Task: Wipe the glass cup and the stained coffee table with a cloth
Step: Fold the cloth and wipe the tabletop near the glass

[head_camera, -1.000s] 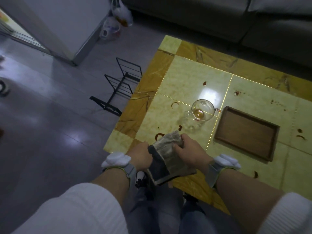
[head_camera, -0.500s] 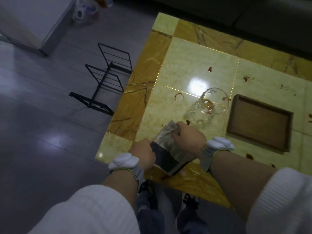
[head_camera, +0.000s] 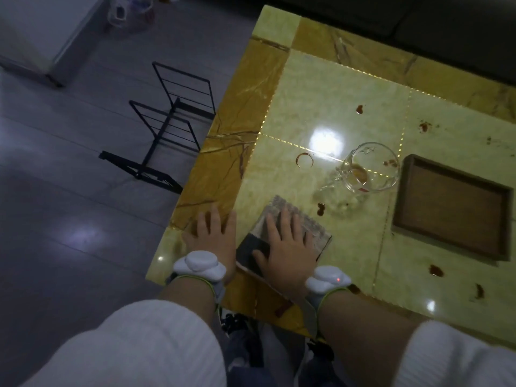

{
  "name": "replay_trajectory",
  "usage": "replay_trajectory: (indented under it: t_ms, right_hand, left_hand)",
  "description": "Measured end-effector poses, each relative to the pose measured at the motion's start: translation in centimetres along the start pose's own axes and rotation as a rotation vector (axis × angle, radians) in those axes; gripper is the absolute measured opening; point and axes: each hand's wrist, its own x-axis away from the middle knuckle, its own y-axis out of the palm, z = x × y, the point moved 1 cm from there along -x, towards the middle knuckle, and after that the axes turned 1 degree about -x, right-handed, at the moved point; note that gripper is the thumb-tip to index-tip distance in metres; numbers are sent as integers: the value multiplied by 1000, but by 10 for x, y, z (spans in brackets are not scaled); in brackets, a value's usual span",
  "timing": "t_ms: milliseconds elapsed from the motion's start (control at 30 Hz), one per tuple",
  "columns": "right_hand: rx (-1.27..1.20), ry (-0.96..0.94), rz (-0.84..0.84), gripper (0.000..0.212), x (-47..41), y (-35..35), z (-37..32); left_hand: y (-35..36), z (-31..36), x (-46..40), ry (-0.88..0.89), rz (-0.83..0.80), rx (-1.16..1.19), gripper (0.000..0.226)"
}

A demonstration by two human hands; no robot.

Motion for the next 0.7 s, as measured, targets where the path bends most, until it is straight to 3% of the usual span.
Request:
replay_trajectory:
  t_ms: [200, 367, 500, 700]
  right_hand:
    - [81, -102, 150, 80, 11, 25, 22]
    - [90, -78, 209, 82, -12, 17, 32]
    - [58, 31, 241, 81, -42, 10, 3]
    - [116, -220, 198, 77, 5, 31, 28]
  left_hand:
    - [20, -2, -8, -26, -50, 3, 95]
    - [31, -9, -15, 9, -79, -1, 141]
    - [40, -14, -24, 25, -47, -5, 148]
    - [42, -15, -26, 30, -53, 34, 150]
